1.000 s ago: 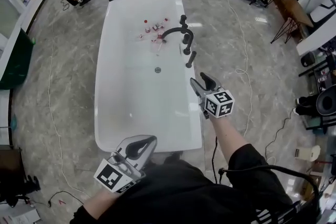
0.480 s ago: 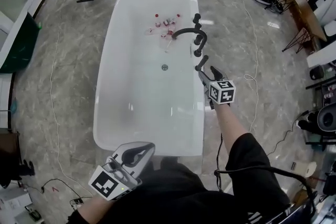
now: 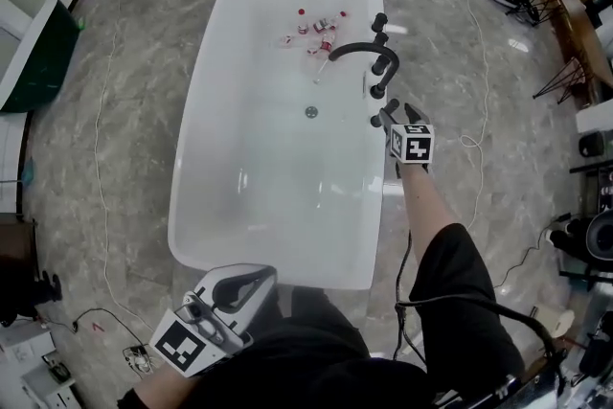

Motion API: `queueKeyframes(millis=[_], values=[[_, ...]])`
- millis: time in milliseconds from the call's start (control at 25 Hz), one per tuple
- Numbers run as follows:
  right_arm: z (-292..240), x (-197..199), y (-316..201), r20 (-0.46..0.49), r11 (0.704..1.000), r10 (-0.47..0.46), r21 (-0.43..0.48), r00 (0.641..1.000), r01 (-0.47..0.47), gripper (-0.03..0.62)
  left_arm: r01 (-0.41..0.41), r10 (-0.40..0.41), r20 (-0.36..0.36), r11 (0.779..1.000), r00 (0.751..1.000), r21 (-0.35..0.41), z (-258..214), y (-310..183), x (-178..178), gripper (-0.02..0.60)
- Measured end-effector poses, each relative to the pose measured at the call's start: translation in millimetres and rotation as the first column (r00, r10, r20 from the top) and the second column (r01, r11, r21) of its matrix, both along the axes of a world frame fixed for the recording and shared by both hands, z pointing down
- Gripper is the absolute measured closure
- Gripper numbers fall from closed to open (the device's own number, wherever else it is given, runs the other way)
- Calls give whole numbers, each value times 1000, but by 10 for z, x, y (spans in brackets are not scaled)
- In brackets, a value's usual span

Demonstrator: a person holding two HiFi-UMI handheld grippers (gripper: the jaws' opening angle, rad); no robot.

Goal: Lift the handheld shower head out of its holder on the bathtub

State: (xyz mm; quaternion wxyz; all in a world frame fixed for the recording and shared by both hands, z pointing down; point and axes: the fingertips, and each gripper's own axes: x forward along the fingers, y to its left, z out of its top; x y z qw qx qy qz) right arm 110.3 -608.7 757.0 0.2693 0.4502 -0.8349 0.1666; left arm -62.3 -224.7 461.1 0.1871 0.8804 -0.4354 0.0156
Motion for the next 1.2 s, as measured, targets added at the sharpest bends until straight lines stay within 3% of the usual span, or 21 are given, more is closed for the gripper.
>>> queueKeyframes(millis=[360,560,640,680,920,1200], values=[[522,26,-319,-73,998,23,-56,997,-27,339,27,-25,31,997,999,-75,292,129,-106,581],[671,-7,-402,-114,998,-10,-70,993,2,355,50,-47,32,993,998,-104,387,158,-134,581],[697,5,-406,-139,998,-8,-70,990,-2,446,50,-46,34,992,998,-114,433,185,-138,581],[699,12,-398,-146,997,-6,-73,989,-5,459,50,-46,34,992,998,-117,439,196,-139,581],[572,49,-213,-161,998,-25,-64,987,14,461,38,-37,20,995,999,-90,335,215,-86,581],[28,127,173,-139,1000,-18,-16,990,16,462,-3,3,-18,999,1000,-32,104,355,54,581]])
